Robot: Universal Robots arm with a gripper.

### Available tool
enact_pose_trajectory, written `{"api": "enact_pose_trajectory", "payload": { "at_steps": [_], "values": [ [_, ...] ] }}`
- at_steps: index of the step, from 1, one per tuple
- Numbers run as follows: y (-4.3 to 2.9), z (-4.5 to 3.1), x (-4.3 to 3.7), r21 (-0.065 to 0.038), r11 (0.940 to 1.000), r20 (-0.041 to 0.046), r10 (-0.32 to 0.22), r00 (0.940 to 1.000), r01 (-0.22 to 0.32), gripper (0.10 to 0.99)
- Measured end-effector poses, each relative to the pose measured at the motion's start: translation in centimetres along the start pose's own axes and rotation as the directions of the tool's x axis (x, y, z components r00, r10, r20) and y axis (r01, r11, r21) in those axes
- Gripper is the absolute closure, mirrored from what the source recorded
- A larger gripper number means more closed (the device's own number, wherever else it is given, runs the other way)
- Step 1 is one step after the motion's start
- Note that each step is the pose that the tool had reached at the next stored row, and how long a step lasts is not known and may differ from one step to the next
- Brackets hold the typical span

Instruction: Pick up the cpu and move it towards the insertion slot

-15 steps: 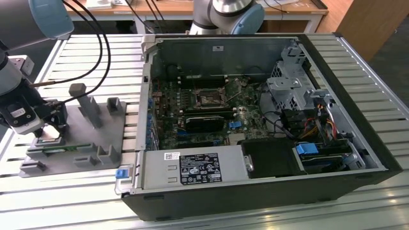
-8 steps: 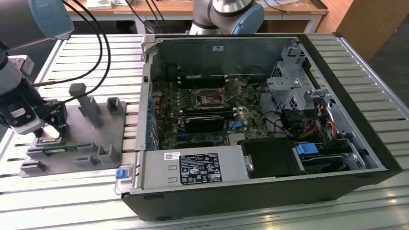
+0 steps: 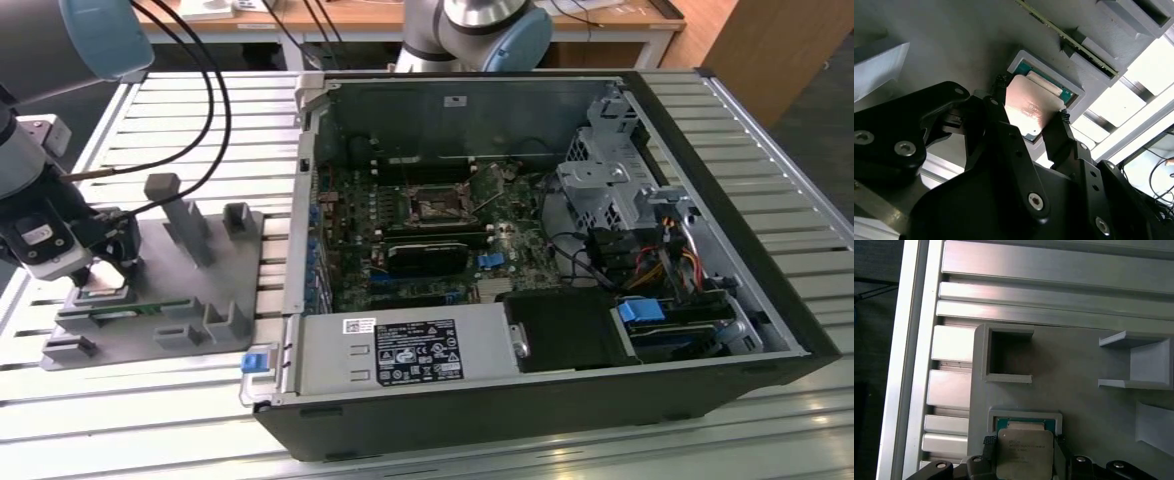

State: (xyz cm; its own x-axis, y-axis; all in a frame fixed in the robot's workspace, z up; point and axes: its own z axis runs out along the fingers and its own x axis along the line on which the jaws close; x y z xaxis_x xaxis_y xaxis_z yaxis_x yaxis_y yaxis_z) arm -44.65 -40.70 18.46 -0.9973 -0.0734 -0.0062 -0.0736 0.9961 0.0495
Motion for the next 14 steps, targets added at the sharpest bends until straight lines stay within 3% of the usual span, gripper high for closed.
{"api": "enact_pose_trajectory", "payload": {
  "at_steps": [14],
  "values": [
    [0.05,-1.01,0.00,0.000,1.0000,-0.0003,0.002,1.0000,-0.002,0.545]
  ]
}}
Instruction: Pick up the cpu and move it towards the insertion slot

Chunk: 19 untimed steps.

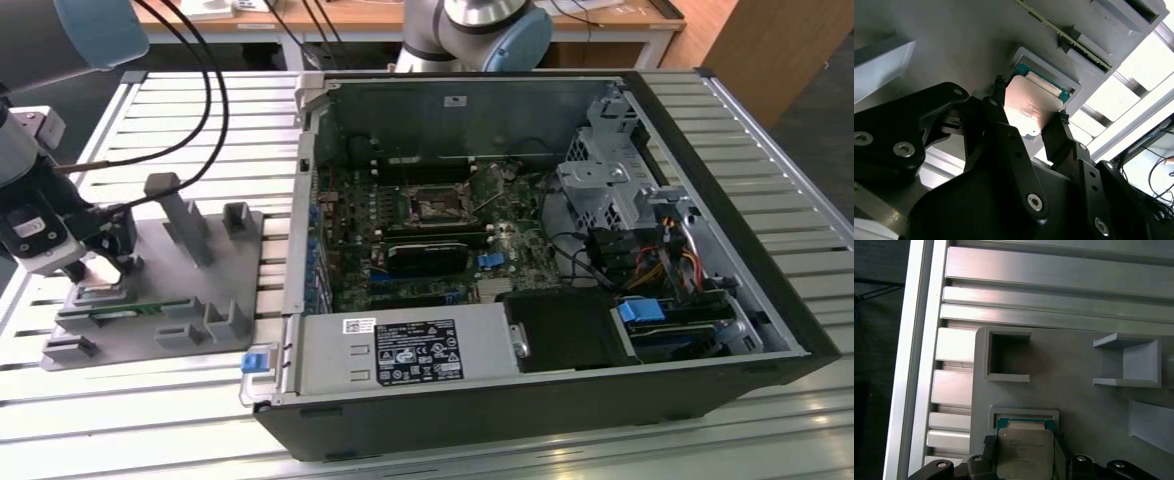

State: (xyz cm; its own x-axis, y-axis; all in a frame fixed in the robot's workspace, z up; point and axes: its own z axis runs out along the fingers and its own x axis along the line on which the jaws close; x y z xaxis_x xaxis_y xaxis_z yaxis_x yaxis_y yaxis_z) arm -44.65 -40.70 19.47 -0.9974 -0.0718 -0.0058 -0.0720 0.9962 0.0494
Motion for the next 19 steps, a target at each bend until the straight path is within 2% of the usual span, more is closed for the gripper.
{"api": "enact_pose_trajectory", "payload": {
  "at_steps": [12,19],
  "values": [
    [0.07,-1.30,-0.01,0.000,1.0000,0.0002,0.002,1.0000,-0.002,0.545],
    [0.08,-1.60,-0.01,0.000,1.0000,0.0001,0.002,1.0000,-0.002,0.545]
  ]
}}
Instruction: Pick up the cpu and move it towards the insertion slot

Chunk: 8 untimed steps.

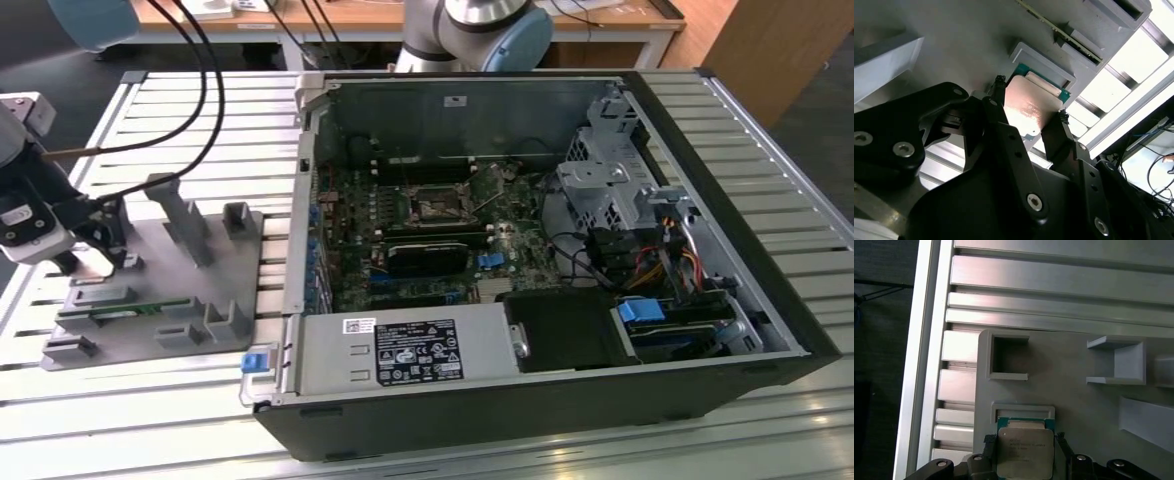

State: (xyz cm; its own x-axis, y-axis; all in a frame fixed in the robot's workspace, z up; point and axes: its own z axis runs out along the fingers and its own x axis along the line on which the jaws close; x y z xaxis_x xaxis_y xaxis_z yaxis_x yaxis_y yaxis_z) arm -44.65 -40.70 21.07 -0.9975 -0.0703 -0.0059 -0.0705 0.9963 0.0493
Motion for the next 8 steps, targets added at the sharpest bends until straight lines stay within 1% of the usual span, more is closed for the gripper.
{"api": "enact_pose_trajectory", "payload": {
  "at_steps": [8],
  "values": [
    [0.02,-0.30,0.00,0.000,1.0000,0.0001,0.000,1.0000,0.000,0.545]
  ]
}}
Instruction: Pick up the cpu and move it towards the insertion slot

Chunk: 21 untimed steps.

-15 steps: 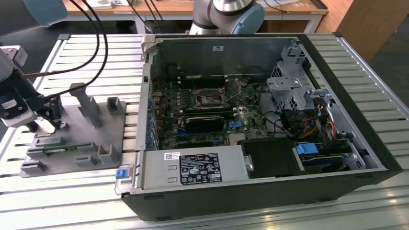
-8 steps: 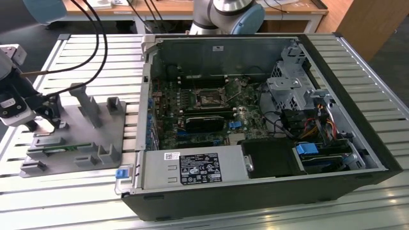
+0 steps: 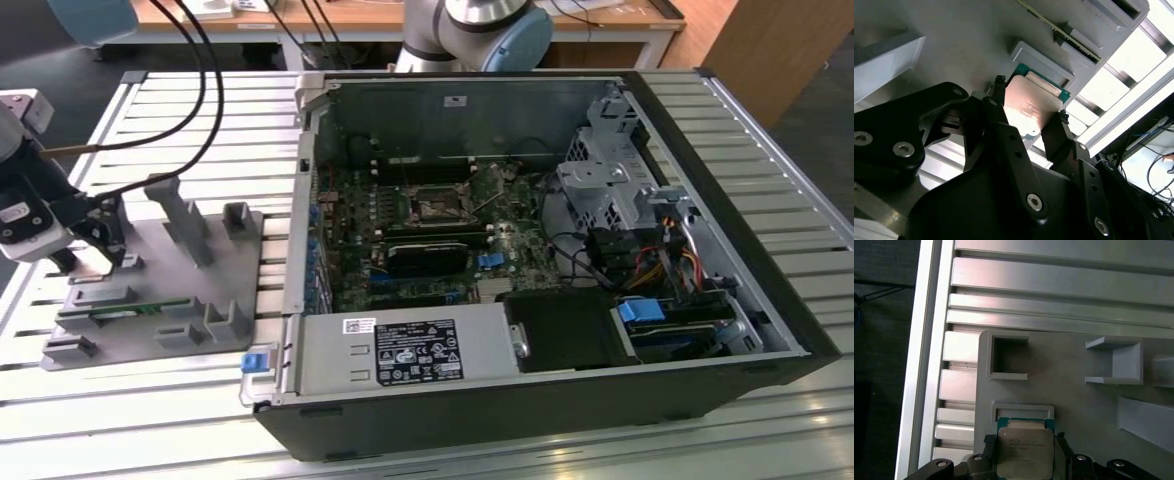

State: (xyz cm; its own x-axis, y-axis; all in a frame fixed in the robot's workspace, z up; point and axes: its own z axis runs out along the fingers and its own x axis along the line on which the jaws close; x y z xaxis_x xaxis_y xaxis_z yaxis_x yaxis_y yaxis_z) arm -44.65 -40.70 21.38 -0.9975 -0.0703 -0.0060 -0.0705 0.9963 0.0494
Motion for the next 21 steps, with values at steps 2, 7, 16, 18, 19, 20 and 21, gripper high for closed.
{"api": "enact_pose_trajectory", "payload": {
  "at_steps": [2,7,16,18,19,20,21],
  "values": [
    [0.00,-0.04,0.00,0.000,1.0000,0.0000,0.000,1.0000,0.000,0.545],
    [0.01,-0.14,0.00,0.000,1.0000,-0.0001,0.000,1.0000,0.000,0.545],
    [0.03,-0.41,0.00,0.000,1.0000,-0.0001,0.000,1.0000,0.000,0.545],
    [0.03,-0.47,0.00,0.000,1.0000,-0.0001,0.000,1.0000,0.000,0.545],
    [0.03,-0.51,0.00,0.000,1.0000,-0.0001,0.000,1.0000,0.000,0.545],
    [0.04,-0.55,0.00,0.000,1.0000,-0.0001,0.000,1.0000,0.000,0.545],
    [0.04,-0.57,0.00,0.000,1.0000,0.0001,0.000,1.0000,0.000,0.545]
  ]
}}
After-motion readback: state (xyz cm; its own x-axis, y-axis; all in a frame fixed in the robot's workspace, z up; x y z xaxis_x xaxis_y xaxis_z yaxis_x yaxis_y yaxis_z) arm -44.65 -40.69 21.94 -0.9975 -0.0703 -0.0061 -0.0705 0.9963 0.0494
